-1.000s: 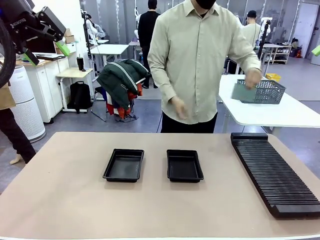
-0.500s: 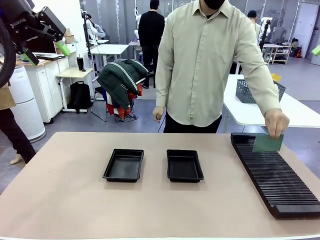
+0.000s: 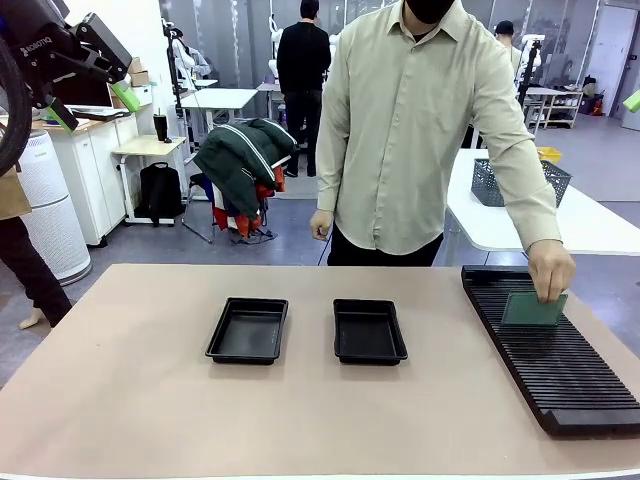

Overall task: Inspect and transfer BCBs to ESD trays.
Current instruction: Pick up the Blank PCB from the PCB Rack and place it in the left ESD tray.

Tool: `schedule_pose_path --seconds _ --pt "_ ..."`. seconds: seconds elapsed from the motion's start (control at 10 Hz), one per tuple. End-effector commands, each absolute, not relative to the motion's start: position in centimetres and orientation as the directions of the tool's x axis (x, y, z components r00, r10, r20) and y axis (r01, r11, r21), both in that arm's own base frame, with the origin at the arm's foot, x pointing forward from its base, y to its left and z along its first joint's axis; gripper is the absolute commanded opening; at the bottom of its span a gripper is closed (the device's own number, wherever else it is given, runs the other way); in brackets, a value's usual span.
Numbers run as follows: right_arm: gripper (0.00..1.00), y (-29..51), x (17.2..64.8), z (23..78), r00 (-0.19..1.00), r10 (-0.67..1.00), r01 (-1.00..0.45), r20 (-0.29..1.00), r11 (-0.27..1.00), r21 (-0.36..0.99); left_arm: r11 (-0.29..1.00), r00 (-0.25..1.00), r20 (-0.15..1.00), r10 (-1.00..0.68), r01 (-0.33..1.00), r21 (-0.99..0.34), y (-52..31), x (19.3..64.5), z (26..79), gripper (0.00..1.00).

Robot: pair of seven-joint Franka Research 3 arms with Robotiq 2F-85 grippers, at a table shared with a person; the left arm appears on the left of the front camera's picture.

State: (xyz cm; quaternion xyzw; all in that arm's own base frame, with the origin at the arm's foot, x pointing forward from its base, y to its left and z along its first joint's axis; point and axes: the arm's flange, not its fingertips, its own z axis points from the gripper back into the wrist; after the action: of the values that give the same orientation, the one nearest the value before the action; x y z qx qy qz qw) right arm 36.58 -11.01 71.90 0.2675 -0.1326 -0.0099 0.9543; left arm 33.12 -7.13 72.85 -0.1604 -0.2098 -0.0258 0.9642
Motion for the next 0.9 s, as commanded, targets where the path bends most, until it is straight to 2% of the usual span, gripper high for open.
schedule_pose_path --seconds 0.0,0.8 --pt "1.00 -10.98 36.68 71.95 0.964 -0.085 -0.059 0.253 0.855 0.515 0.947 0.911 0.412 0.019 0.116 -0.299 -7.09 33.12 72.86 1.00" --pt "1.00 -10.98 36.68 71.95 0.964 -0.085 -0.059 0.253 0.855 0.515 0.947 0.911 0.412 0.019 0.116 -0.299 -7.09 33.12 72.86 1.00"
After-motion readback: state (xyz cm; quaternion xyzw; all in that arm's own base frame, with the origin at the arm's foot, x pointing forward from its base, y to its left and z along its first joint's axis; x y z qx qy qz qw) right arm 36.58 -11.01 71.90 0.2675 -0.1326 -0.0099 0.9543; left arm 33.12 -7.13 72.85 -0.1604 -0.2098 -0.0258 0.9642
